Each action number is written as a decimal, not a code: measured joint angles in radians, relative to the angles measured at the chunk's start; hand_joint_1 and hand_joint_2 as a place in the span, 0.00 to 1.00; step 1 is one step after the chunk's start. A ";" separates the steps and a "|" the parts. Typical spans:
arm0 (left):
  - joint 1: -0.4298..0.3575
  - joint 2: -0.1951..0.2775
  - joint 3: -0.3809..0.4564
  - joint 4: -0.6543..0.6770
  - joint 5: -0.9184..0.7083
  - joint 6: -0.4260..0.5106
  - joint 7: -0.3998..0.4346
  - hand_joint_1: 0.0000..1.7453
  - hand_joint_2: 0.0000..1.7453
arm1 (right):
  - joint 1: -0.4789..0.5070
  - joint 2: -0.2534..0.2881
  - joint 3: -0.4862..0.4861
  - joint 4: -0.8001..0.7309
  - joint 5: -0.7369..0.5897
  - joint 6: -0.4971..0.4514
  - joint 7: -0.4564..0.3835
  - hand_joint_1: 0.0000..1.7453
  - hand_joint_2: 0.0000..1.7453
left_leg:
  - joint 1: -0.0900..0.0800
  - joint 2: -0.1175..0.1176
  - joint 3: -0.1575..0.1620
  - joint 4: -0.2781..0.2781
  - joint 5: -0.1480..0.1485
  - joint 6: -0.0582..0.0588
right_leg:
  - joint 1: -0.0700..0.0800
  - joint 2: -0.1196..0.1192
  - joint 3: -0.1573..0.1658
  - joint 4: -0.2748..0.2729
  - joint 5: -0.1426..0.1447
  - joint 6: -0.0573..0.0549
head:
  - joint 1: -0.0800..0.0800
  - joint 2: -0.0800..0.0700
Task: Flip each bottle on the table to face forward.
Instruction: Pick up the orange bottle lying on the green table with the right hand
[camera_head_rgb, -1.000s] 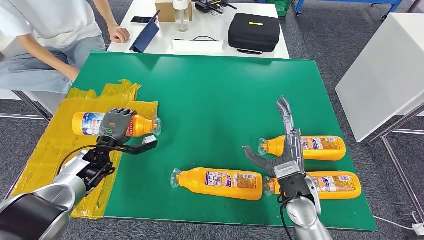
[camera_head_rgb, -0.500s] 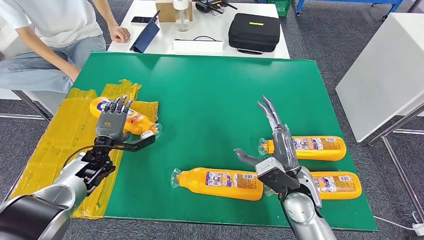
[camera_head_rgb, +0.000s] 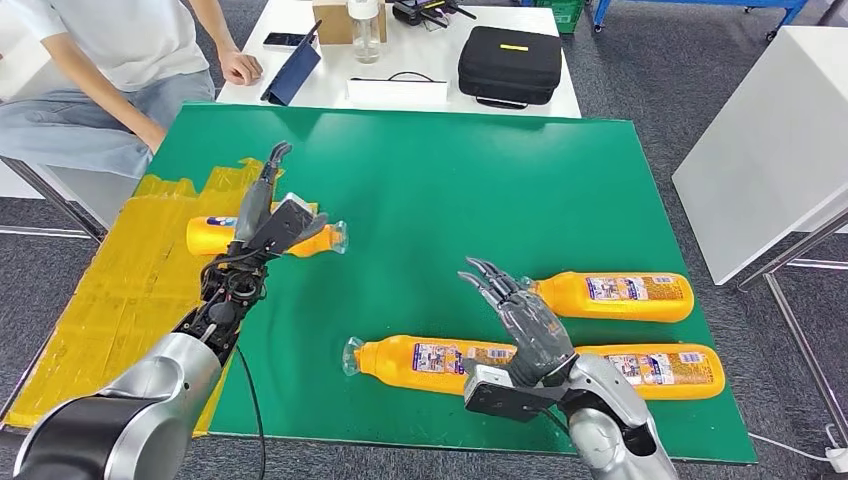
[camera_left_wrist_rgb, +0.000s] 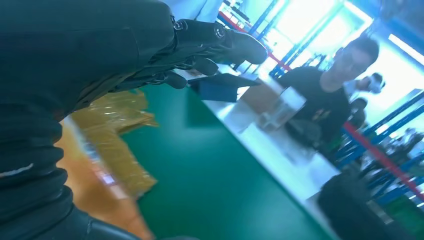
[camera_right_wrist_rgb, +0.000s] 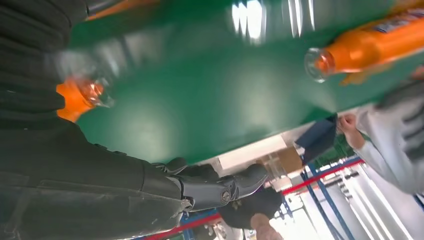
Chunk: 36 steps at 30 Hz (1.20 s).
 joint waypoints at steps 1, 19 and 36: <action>0.000 -0.007 0.009 -0.014 0.015 -0.022 -0.010 0.00 1.00 | 0.000 -0.002 0.005 0.005 0.019 0.010 0.014 0.00 1.00 | 0.000 0.000 0.000 0.000 0.000 0.000 | 0.000 0.000 0.000 0.000 0.000 0.000 | 0.000 0.000; 0.092 -0.102 -0.104 -0.335 0.154 -0.171 -0.003 0.00 1.00 | -0.044 0.003 0.048 0.186 0.187 0.068 0.134 0.00 1.00 | 0.001 -0.001 -0.001 0.000 0.000 0.000 | 0.001 -0.001 0.000 0.000 0.000 0.000 | 0.000 0.000; 0.089 -0.105 -0.143 -0.352 0.212 -0.186 0.008 0.00 1.00 | -0.138 0.022 0.102 0.365 0.182 0.115 0.087 0.00 1.00 | 0.001 -0.001 -0.001 0.000 0.001 0.000 | 0.001 -0.001 0.000 0.000 0.000 0.000 | 0.000 0.000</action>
